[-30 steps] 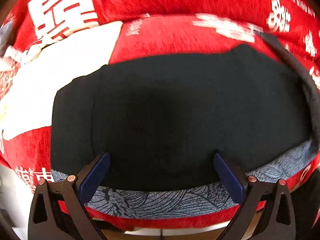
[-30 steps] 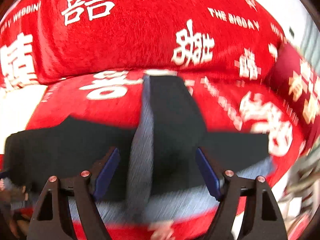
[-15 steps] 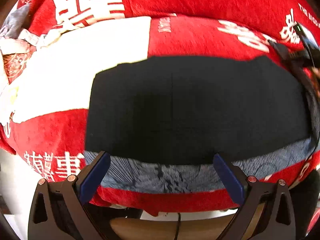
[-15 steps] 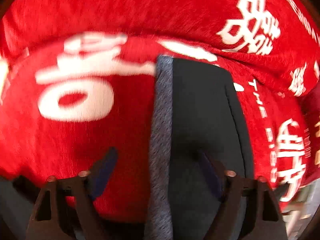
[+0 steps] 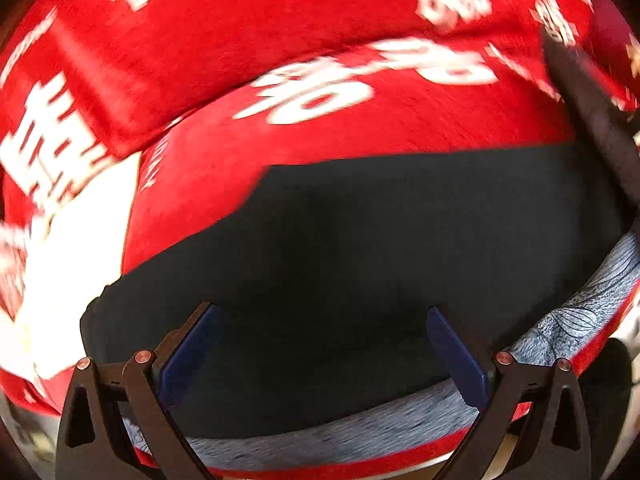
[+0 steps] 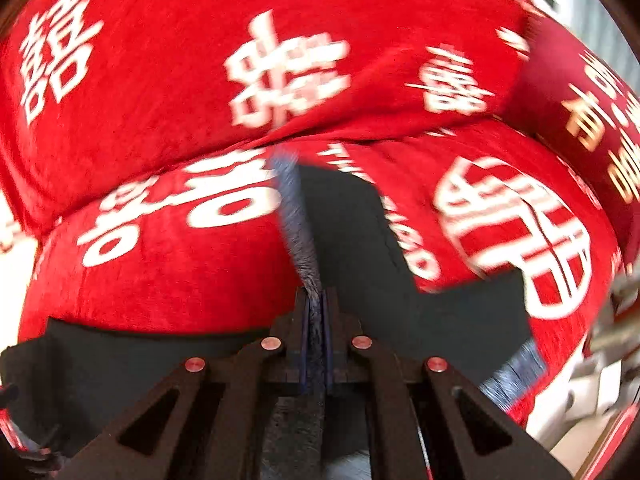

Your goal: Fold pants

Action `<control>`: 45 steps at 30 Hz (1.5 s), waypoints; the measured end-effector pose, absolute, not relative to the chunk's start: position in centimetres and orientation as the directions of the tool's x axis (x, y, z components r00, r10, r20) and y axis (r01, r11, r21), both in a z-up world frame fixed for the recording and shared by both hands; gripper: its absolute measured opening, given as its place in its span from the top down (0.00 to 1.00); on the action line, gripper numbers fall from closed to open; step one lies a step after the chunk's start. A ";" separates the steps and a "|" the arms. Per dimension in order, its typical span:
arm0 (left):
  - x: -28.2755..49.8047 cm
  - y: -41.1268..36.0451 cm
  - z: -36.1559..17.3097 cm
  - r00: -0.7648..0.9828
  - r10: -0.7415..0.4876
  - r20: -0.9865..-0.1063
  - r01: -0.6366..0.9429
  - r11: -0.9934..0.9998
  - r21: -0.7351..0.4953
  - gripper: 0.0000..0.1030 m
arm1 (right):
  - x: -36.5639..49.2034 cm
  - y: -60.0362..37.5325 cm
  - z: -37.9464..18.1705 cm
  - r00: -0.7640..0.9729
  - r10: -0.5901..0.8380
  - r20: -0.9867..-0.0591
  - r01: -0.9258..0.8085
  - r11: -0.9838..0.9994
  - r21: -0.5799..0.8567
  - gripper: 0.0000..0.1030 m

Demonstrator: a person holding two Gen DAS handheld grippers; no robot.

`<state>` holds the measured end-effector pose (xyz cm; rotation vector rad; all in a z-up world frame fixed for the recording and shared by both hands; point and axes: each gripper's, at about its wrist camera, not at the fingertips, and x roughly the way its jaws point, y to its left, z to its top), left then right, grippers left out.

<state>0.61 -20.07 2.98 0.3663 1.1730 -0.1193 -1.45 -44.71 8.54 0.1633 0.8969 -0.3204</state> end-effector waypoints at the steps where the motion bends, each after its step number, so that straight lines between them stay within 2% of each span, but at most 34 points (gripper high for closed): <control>1: 0.5 -21.0 1.9 0.375 0.121 -0.919 0.302 0.922 0.245 0.00 | -1.9 -45.6 8.3 0.587 -0.208 -0.782 0.344 0.939 0.009 0.94; 3: 0.0 -21.4 0.3 0.353 0.149 -0.924 0.314 0.911 0.266 0.00 | -3.1 -47.5 7.8 0.591 -0.194 -0.783 0.352 0.935 0.034 0.94; 6: 0.1 -19.8 0.3 0.338 0.098 -0.936 0.292 0.935 0.203 0.00 | -4.2 -48.9 6.5 0.590 -0.164 -0.790 0.359 0.930 0.076 0.94; 9: 0.0 -16.8 0.4 0.312 0.123 -0.942 0.240 0.949 0.204 0.00 | -5.4 -49.8 5.2 0.597 -0.122 -0.793 0.360 0.924 0.128 0.94; 12: -0.4 -14.5 0.3 0.276 0.120 -0.954 0.180 0.968 0.174 0.00 | -6.6 -51.0 4.3 0.625 -0.055 -0.779 0.350 0.911 0.217 0.92; 14: -0.6 -13.4 0.4 0.260 0.105 -0.960 0.153 0.977 0.148 0.00 | -7.3 -52.2 3.7 0.648 0.005 -0.761 0.340 0.893 0.295 0.87; 17: -1.1 -13.6 0.3 0.267 0.117 -0.957 0.153 0.975 0.162 0.00 | -8.2 -54.2 3.3 0.692 0.058 -0.719 0.332 0.859 0.389 0.67; 18: -0.6 -13.8 0.3 0.271 0.124 -0.955 0.157 0.973 0.171 0.00 | -8.6 -54.9 3.3 0.711 0.072 -0.700 0.329 0.845 0.421 0.52; 19: -0.6 -14.0 0.3 0.271 0.129 -0.954 0.155 0.972 0.175 0.00 | -9.2 -55.9 3.2 0.742 0.093 -0.663 0.323 0.818 0.476 0.44; 20: -0.6 -14.2 0.3 0.269 0.129 -0.954 0.152 0.973 0.175 0.00 | -9.7 -56.7 3.2 0.771 0.108 -0.627 0.314 0.793 0.522 0.29; 21: -0.6 -14.1 0.4 0.266 0.128 -0.955 0.148 0.974 0.172 0.00 | -10.4 -57.7 3.1 0.808 0.128 -0.575 0.295 0.757 0.583 0.22; 22: 0.1 -14.0 0.7 0.261 0.124 -0.957 0.147 0.975 0.167 0.00 | -10.8 -58.6 2.9 0.830 0.144 -0.539 0.284 0.723 0.630 0.21; 25: 0.4 -14.1 0.5 0.254 0.120 -0.960 0.136 0.978 0.158 0.00 | -11.3 -61.7 1.2 0.875 0.191 -0.446 0.253 0.604 0.756 0.21; 29: 0.3 -14.7 0.4 0.257 0.107 -0.960 0.155 0.976 0.150 0.00 | -9.4 -64.0 -0.7 0.869 0.197 -0.454 0.290 0.541 0.790 0.24; 31: -0.3 -15.3 0.5 0.263 0.108 -0.959 0.176 0.972 0.158 0.00 | -8.6 -64.2 -0.8 0.866 0.220 -0.450 0.269 0.553 0.789 0.49; 32: -0.5 -15.6 0.6 0.272 0.119 -0.955 0.178 0.969 0.172 0.00 | -8.5 -64.2 -0.6 0.862 0.221 -0.456 0.267 0.568 0.779 0.75; 33: -0.5 -15.8 0.6 0.275 0.123 -0.953 0.181 0.967 0.177 0.00 | -8.6 -64.0 0.2 0.858 0.197 -0.475 0.278 0.599 0.751 0.90; 37: -0.7 -16.3 1.4 0.281 0.084 -0.956 0.185 0.973 0.139 0.00 | -11.0 -62.3 5.6 0.870 0.043 -0.491 0.300 0.743 0.598 0.92; 40: -0.7 -16.9 1.1 0.296 0.100 -0.950 0.201 0.966 0.164 0.00 | -13.2 -61.3 7.9 0.833 -0.117 -0.540 0.401 0.800 0.446 0.92; 41: -0.6 -17.0 0.9 0.295 0.105 -0.950 0.204 0.964 0.170 0.00 | -13.5 -61.4 7.4 0.782 -0.178 -0.597 0.472 0.795 0.380 0.92; 43: -0.7 -17.0 0.7 0.287 0.106 -0.952 0.192 0.967 0.165 0.00 | -12.9 -62.1 4.8 0.665 -0.216 -0.715 0.570 0.765 0.299 0.92; 45: -0.4 -16.5 0.7 0.276 0.094 -0.957 0.183 0.972 0.148 0.00 | -12.4 -63.3 0.7 0.546 -0.143 -0.825 0.643 0.703 0.303 0.92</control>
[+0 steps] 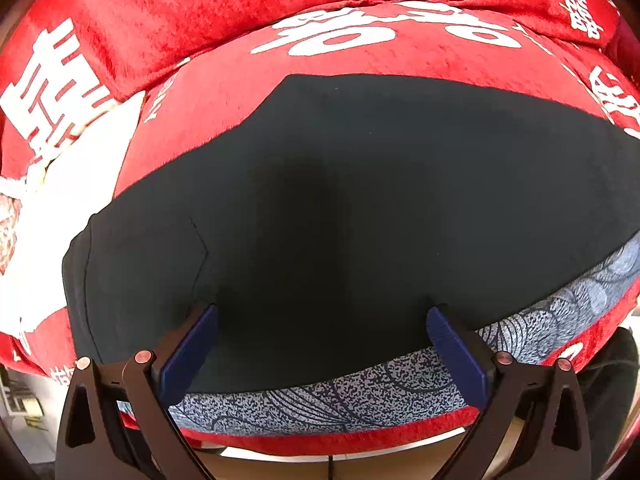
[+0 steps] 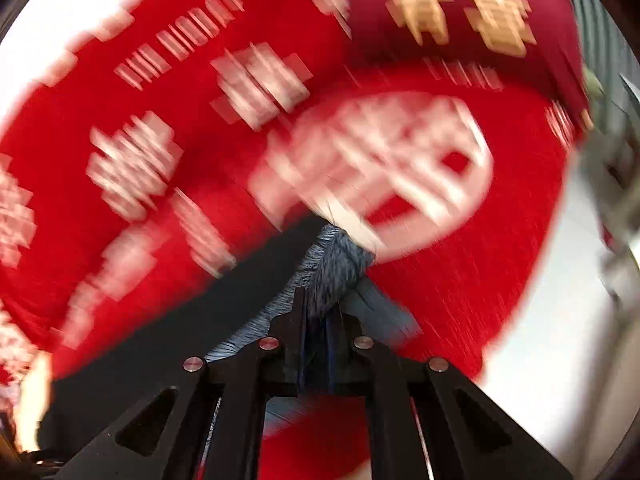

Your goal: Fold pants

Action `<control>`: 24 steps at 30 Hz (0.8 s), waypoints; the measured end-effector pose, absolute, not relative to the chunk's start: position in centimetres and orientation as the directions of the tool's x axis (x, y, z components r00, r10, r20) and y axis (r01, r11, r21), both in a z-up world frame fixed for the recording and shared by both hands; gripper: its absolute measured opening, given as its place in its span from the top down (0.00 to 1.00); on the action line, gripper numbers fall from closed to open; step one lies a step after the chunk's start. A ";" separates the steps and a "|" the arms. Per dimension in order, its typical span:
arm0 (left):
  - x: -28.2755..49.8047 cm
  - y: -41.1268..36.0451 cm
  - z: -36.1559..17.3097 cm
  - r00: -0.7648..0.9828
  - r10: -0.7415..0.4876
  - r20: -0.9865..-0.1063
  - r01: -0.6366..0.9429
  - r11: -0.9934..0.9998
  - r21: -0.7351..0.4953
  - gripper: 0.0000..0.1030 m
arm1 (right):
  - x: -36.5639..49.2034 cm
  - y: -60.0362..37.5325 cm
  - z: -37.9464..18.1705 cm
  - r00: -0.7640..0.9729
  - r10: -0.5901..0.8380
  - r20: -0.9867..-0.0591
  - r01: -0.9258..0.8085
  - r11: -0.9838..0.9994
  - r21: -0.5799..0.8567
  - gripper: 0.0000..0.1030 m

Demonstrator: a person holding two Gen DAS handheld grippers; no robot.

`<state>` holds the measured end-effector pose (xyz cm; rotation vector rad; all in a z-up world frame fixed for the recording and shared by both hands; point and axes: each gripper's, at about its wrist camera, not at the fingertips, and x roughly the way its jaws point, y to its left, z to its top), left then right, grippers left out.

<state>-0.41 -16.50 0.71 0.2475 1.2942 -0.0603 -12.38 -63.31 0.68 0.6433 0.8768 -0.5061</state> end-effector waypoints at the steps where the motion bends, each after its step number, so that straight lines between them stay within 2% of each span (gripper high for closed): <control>1: -0.5 -16.3 0.9 0.274 0.085 -0.958 0.179 0.974 0.137 0.00 | -12.6 -63.7 -0.7 0.539 -0.104 -0.836 0.657 0.673 0.340 0.92; 2: -0.6 -16.1 1.1 0.277 0.080 -0.957 0.174 0.976 0.132 0.00 | -13.0 -63.7 -0.5 0.563 -0.126 -0.817 0.662 0.660 0.354 0.91; 4: -0.6 -15.4 1.4 0.286 0.083 -0.955 0.155 0.979 0.132 0.00 | -13.2 -63.7 0.3 0.556 -0.160 -0.816 0.675 0.660 0.330 0.78; 6: -0.5 -14.8 1.4 0.281 0.076 -0.957 0.131 0.984 0.117 0.00 | -13.4 -64.0 1.4 0.530 -0.202 -0.824 0.706 0.643 0.297 0.71; 8: -0.4 -14.4 1.2 0.272 0.073 -0.960 0.109 0.988 0.106 0.00 | -13.8 -64.2 3.0 0.545 -0.254 -0.799 0.715 0.638 0.285 0.67; 9: -0.4 -14.3 1.0 0.266 0.073 -0.961 0.103 0.989 0.104 0.00 | -13.6 -64.2 3.5 0.552 -0.270 -0.789 0.713 0.644 0.277 0.55; 10: -0.4 -14.3 0.7 0.258 0.074 -0.963 0.105 0.989 0.104 0.00 | -13.3 -64.1 4.0 0.557 -0.282 -0.781 0.707 0.655 0.268 0.37; 11: -0.4 -14.3 0.5 0.257 0.076 -0.964 0.111 0.988 0.107 0.00 | -12.6 -63.9 4.6 0.565 -0.287 -0.774 0.690 0.678 0.252 0.30; 12: -0.6 -14.4 0.5 0.263 0.080 -0.962 0.118 0.986 0.114 0.00 | -11.8 -63.8 5.1 0.565 -0.302 -0.767 0.670 0.711 0.213 0.28; 14: -0.8 -14.6 0.6 0.274 0.084 -0.958 0.129 0.984 0.123 0.00 | -10.8 -63.9 6.0 0.544 -0.371 -0.753 0.674 0.728 0.127 0.28; 16: -0.8 -14.6 0.6 0.273 0.078 -0.959 0.128 0.985 0.116 0.00 | -9.5 -64.7 6.2 0.594 -0.357 -0.721 0.638 0.754 0.153 0.28; 21: -0.8 -14.9 0.6 0.277 0.081 -0.957 0.132 0.984 0.121 0.00 | -3.1 -66.4 2.4 0.498 -0.247 -0.831 0.539 0.839 0.074 0.27; 22: -0.9 -14.9 0.6 0.277 0.079 -0.957 0.134 0.984 0.120 0.00 | -2.1 -66.5 1.6 0.489 -0.219 -0.844 0.514 0.854 0.076 0.40; 23: -0.9 -14.9 0.7 0.277 0.077 -0.958 0.135 0.984 0.118 0.00 | -1.4 -66.4 1.3 0.511 -0.161 -0.844 0.467 0.877 0.115 0.64; 24: -0.9 -14.9 0.9 0.279 0.077 -0.957 0.132 0.984 0.118 0.00 | -1.0 -66.1 1.2 0.508 -0.144 -0.849 0.450 0.885 0.119 0.83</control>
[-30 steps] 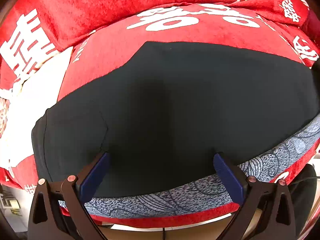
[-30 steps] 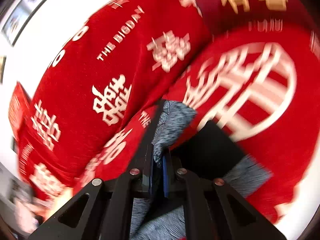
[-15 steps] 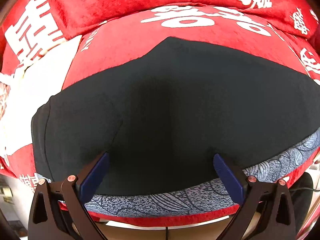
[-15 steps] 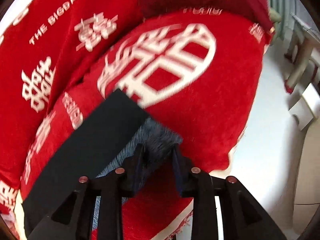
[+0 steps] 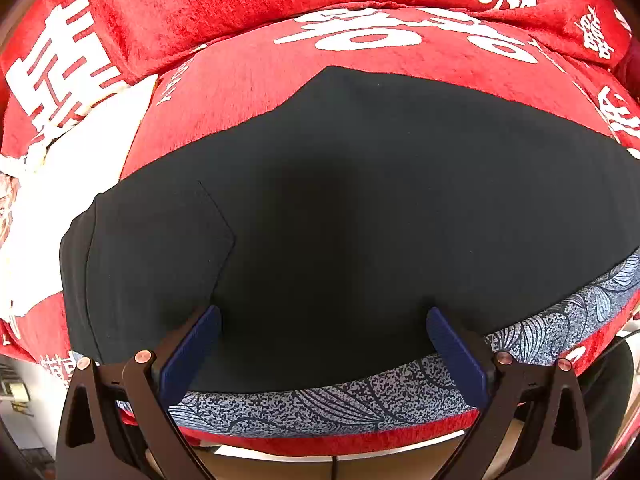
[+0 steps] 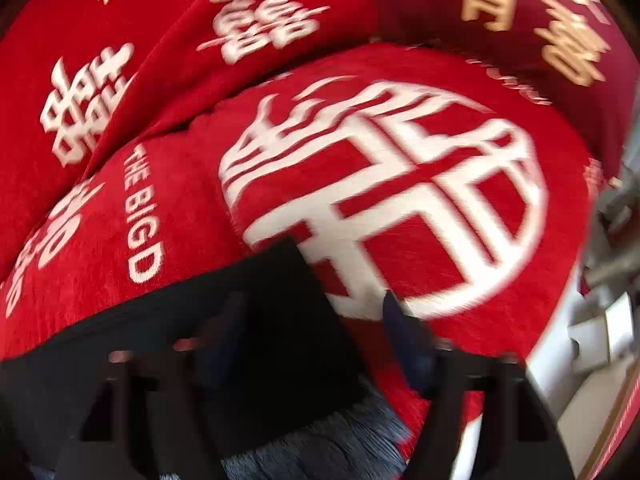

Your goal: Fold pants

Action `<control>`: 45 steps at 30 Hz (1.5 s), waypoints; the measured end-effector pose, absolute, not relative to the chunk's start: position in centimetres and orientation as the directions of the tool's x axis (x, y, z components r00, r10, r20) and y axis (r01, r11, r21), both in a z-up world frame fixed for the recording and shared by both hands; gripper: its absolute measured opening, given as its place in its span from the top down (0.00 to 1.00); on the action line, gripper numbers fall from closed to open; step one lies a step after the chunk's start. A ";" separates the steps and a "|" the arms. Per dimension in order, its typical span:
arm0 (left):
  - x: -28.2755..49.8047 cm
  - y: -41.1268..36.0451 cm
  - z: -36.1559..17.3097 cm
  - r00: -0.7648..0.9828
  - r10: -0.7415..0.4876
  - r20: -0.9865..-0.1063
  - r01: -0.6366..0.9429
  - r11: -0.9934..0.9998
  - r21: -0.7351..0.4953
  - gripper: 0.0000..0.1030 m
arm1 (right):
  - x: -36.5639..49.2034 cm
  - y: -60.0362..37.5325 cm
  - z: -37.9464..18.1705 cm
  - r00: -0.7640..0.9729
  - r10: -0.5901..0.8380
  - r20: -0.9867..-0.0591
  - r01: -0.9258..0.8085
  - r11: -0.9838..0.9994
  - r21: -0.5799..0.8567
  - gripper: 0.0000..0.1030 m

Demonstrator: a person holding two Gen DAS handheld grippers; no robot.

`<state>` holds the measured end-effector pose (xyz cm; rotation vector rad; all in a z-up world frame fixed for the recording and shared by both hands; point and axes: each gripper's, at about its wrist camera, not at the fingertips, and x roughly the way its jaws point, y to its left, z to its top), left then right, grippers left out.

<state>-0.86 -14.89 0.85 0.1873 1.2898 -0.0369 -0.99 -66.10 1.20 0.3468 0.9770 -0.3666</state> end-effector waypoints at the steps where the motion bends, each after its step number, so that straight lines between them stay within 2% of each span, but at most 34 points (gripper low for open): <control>1: -0.9 -14.9 1.3 0.294 0.076 -0.953 0.126 0.985 0.117 0.00 | -0.6 -65.5 1.6 0.506 -0.175 -0.845 0.441 0.894 0.079 0.85; 3: -0.6 -15.4 2.0 0.321 0.057 -0.945 0.128 0.986 0.102 0.00 | -0.4 -64.6 2.5 0.533 -0.215 -0.819 0.421 0.906 0.036 0.89; 7: 0.6 -18.5 2.3 0.328 0.039 -0.944 0.188 0.977 0.105 0.00 | -0.6 -64.9 3.6 0.565 -0.295 -0.771 0.492 0.870 0.028 0.90; 9: 1.3 -19.7 1.1 0.293 0.042 -0.955 0.204 0.973 0.105 0.00 | 0.5 -64.9 2.4 0.519 -0.303 -0.799 0.492 0.870 -0.010 0.90; 11: 1.5 -19.9 0.2 0.282 0.057 -0.958 0.181 0.977 0.111 0.00 | 1.2 -64.3 1.6 0.453 -0.310 -0.836 0.482 0.874 -0.063 0.85; 12: 1.4 -19.8 0.6 0.287 0.054 -0.956 0.175 0.979 0.108 0.00 | 1.0 -63.9 2.2 0.455 -0.329 -0.828 0.487 0.870 -0.078 0.85; 14: 1.5 -19.8 1.1 0.297 0.042 -0.954 0.185 0.978 0.101 0.00 | -0.4 -62.7 4.6 0.502 -0.387 -0.773 0.524 0.848 -0.084 0.73; 16: 2.0 -20.0 1.7 0.324 0.044 -0.945 0.162 0.982 0.102 0.00 | -2.1 -60.2 7.1 0.589 -0.390 -0.708 0.527 0.850 -0.030 0.48; 17: 2.4 -20.3 1.7 0.319 0.047 -0.947 0.152 0.983 0.100 0.00 | -2.6 -58.7 7.9 0.632 -0.357 -0.688 0.501 0.865 0.012 0.40; 18: 2.9 -20.7 1.7 0.310 0.044 -0.950 0.145 0.985 0.093 0.00 | -2.7 -56.8 8.2 0.669 -0.303 -0.679 0.450 0.892 0.046 0.28; 19: 3.5 -21.3 1.6 0.303 0.047 -0.952 0.137 0.986 0.092 0.00 | -2.4 -54.3 8.1 0.689 -0.227 -0.688 0.370 0.927 0.066 0.24; 23: 5.2 -22.3 1.0 0.297 0.112 -0.948 0.089 0.986 0.144 0.00 | 0.1 -43.3 4.3 0.618 0.003 -0.786 0.044 0.998 0.038 0.24; 26: 5.7 -20.6 1.2 0.294 0.143 -0.945 0.060 0.984 0.167 0.00 | 1.5 -40.2 1.1 0.564 -0.071 -0.823 -0.029 0.994 -0.105 0.24; 29: 5.9 -17.8 1.1 0.281 0.165 -0.945 0.015 0.984 0.176 0.00 | 1.8 -43.9 1.0 0.595 -0.057 -0.802 0.050 0.998 -0.033 0.21; 32: 6.1 -14.1 0.7 0.233 0.113 -0.966 -0.065 0.993 0.100 0.00 | 1.7 -50.5 0.9 0.553 -0.197 -0.809 0.254 0.965 -0.061 0.20; 36: 5.5 -12.4 0.8 0.246 0.117 -0.962 -0.067 0.992 0.103 0.00 | 0.4 -56.6 0.2 0.506 -0.227 -0.832 0.399 0.917 -0.007 0.07; 39: 4.7 -10.8 1.6 0.261 0.109 -0.959 -0.098 0.991 0.086 0.00 | 0.2 -56.7 1.2 0.454 -0.256 -0.853 0.494 0.869 0.002 0.07; 41: 5.0 -9.7 2.2 0.284 0.098 -0.954 -0.146 0.988 0.057 0.00 | 0.6 -53.4 2.6 0.509 -0.214 -0.834 0.433 0.901 0.032 0.08; 45: 7.0 -9.7 1.6 0.254 0.089 -0.963 -0.170 0.984 0.046 0.00 | 3.7 -42.4 3.2 0.555 -0.087 -0.827 0.175 0.985 0.014 0.08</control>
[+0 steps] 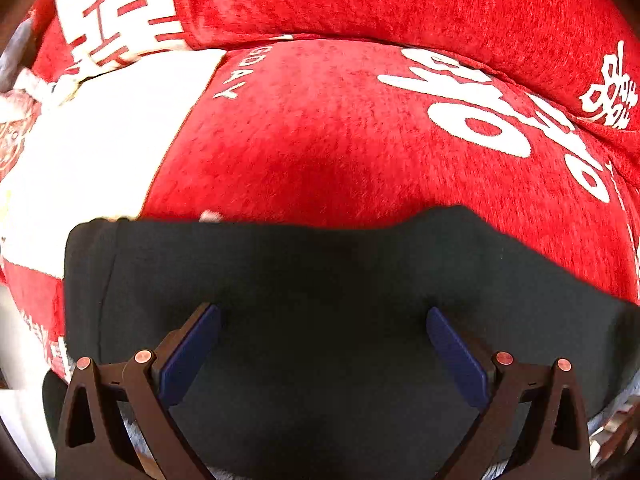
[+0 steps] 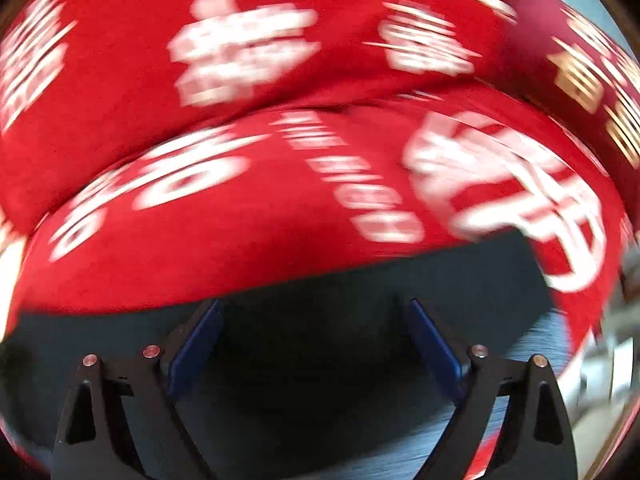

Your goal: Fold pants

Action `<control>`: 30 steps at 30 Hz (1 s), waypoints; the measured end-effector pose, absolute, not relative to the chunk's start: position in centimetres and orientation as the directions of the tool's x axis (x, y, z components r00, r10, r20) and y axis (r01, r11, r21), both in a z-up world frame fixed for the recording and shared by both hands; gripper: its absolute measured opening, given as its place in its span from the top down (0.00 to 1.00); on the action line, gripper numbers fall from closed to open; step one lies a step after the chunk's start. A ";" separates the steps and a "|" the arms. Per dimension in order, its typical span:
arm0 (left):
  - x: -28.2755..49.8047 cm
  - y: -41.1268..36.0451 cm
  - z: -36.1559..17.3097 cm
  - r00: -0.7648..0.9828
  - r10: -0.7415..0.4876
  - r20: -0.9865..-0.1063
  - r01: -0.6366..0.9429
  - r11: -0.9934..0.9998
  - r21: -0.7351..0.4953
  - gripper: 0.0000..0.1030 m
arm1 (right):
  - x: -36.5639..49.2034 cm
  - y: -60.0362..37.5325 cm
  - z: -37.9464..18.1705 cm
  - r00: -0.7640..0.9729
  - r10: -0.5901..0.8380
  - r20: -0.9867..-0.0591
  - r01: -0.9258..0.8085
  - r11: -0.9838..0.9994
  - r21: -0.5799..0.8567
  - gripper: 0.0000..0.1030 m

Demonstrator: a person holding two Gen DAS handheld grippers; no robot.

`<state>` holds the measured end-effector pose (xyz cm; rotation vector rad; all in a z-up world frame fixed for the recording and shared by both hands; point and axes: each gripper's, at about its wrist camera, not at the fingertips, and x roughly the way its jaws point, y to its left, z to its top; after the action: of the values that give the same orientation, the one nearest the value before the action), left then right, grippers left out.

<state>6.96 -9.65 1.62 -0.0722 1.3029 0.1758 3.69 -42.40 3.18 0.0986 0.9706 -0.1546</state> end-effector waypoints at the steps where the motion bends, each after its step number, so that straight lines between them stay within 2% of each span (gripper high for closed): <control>1: 7.6 -10.0 1.0 0.244 0.129 -0.961 -0.149 0.984 0.094 0.00 | 4.2 -40.0 2.9 0.556 -0.071 -0.828 0.120 0.993 -0.005 0.08; 4: 8.0 -9.1 0.6 0.241 0.126 -0.962 -0.128 0.987 0.097 0.00 | 5.7 -35.0 0.8 0.527 -0.093 -0.845 0.019 0.995 -0.098 0.06; 7: 7.6 -6.8 1.4 0.240 0.133 -0.962 -0.145 0.984 0.100 0.00 | 5.8 -38.2 0.3 0.532 -0.096 -0.841 0.143 0.990 -0.022 0.01; 9: 6.8 -4.7 1.9 0.247 0.163 -0.955 -0.163 0.979 0.125 0.00 | 5.4 -41.1 0.3 0.505 -0.194 -0.841 0.257 0.964 -0.068 0.01; 13: 3.6 0.9 2.9 0.272 0.102 -0.957 -0.247 0.968 0.033 0.00 | 3.4 -42.5 2.0 0.464 -0.259 -0.847 0.335 0.936 -0.103 0.01; 16: 0.3 3.0 2.9 0.283 0.094 -0.954 -0.271 0.963 0.015 0.00 | 0.2 -38.3 4.6 0.567 -0.140 -0.812 0.234 0.972 -0.004 0.01; 18: -1.4 3.0 2.7 0.294 0.088 -0.952 -0.236 0.972 0.017 0.00 | -2.2 -32.7 5.0 0.602 -0.006 -0.799 0.073 0.996 0.048 0.01; 21: -3.4 3.3 1.6 0.317 0.104 -0.943 -0.191 0.981 0.044 0.00 | -4.5 -25.2 3.4 0.559 0.098 -0.824 -0.164 0.986 0.006 0.01; 24: -4.2 5.5 0.9 0.326 0.008 -0.945 -0.211 0.975 -0.064 0.00 | -5.7 -21.3 0.3 0.501 0.065 -0.863 -0.269 0.960 -0.083 0.01; 26: -5.0 6.5 1.2 0.330 0.027 -0.944 -0.215 0.976 -0.047 0.00 | -5.7 -22.0 -1.0 0.471 0.058 -0.880 -0.262 0.962 -0.077 0.01; 28: -6.1 7.3 1.7 0.332 0.087 -0.939 -0.237 0.971 0.007 0.00 | -6.1 -22.3 -0.6 0.491 -0.014 -0.871 -0.245 0.958 -0.153 0.00; 30: -7.0 7.7 2.2 0.349 0.095 -0.932 -0.256 0.967 0.002 0.00 | -6.5 -21.9 0.4 0.510 -0.059 -0.858 -0.216 0.957 -0.194 0.00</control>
<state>-6.97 7.68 2.24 -0.1538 1.1939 0.2284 -6.46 -21.94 0.37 -0.2930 1.0358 0.0961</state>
